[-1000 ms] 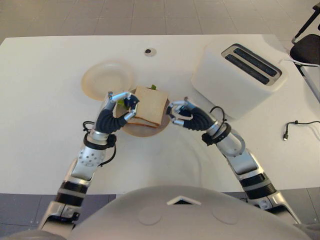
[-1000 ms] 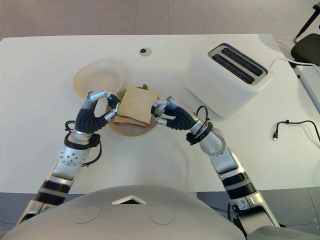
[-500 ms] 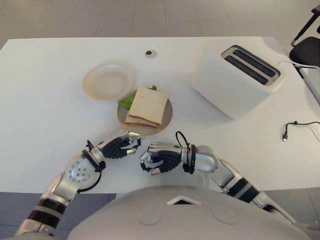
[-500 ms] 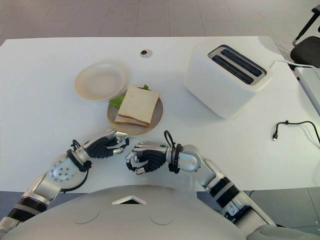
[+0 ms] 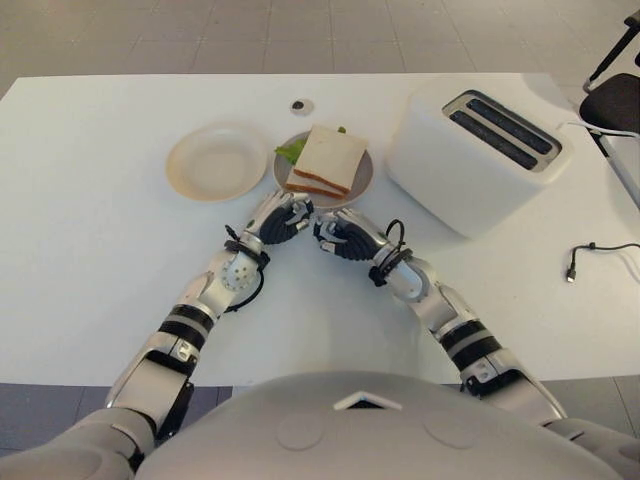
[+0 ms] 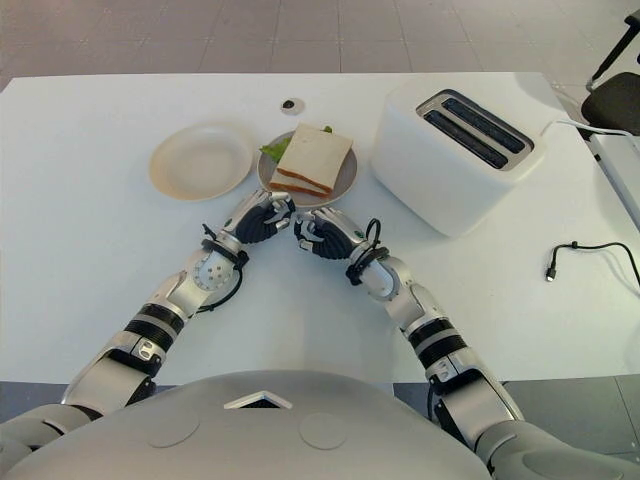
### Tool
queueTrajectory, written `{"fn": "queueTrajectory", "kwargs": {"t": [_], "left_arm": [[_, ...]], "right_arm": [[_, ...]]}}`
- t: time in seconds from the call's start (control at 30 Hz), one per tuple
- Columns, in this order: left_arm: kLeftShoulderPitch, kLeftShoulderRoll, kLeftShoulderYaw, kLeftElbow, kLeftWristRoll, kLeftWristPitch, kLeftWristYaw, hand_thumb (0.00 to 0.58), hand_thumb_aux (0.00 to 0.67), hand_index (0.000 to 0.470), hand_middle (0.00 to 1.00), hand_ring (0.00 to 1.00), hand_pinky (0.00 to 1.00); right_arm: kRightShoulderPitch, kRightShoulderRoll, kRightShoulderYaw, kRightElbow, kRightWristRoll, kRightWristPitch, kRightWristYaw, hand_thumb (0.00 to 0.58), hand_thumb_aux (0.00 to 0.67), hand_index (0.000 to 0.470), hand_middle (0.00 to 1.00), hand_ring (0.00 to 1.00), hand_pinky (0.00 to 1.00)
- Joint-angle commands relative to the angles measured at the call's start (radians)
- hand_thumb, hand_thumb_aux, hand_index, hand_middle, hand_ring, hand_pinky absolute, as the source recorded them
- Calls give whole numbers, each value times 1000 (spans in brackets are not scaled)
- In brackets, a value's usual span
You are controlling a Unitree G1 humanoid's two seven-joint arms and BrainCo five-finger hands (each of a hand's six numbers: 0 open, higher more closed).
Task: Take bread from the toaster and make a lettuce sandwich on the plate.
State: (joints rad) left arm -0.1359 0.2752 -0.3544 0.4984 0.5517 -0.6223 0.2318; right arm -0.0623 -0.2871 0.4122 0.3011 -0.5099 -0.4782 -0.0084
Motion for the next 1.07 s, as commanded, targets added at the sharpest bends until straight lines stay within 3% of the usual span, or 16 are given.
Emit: {"fn": "queueTrajectory", "kwargs": {"t": [0.03, 0.07, 0.1, 0.23, 0.57, 0.9, 1.07], "left_arm": [[150, -4, -49, -215, -310, -221, -124, 220, 142, 100, 8, 8, 8], [180, -7, -50, -282, -417, -238, -151, 0, 0, 0, 0, 0, 0], [199, -16, -46, -331, -512, -243, -171, 0, 0, 0, 0, 0, 0], [205, -89, 13, -363, -657, -183, -198, 0, 0, 0, 0, 0, 0], [180, -273, 112, -230, -433, -35, -61, 0, 0, 0, 0, 0, 0], [213, -349, 118, -255, -444, 7, -88, 0, 0, 0, 0, 0, 0], [224, -345, 115, -240, -460, -39, -112, 0, 0, 0, 0, 0, 0]], "right_arm": [[73, 2, -113, -134, 172, -60, -8, 0, 0, 0, 757, 757, 757], [85, 6, -152, -178, 214, -66, -19, 0, 0, 0, 565, 565, 565], [92, 13, -187, -217, 247, -69, -32, 0, 0, 0, 0, 0, 0], [96, 53, -254, -270, 269, -83, -83, 0, 0, 0, 0, 0, 0], [108, 164, -248, -204, 362, -61, -43, 0, 0, 0, 0, 0, 0], [109, 252, -212, -173, 284, -106, -90, 0, 0, 0, 0, 0, 0], [117, 268, -209, -167, 249, -118, -116, 0, 0, 0, 0, 0, 0]]}}
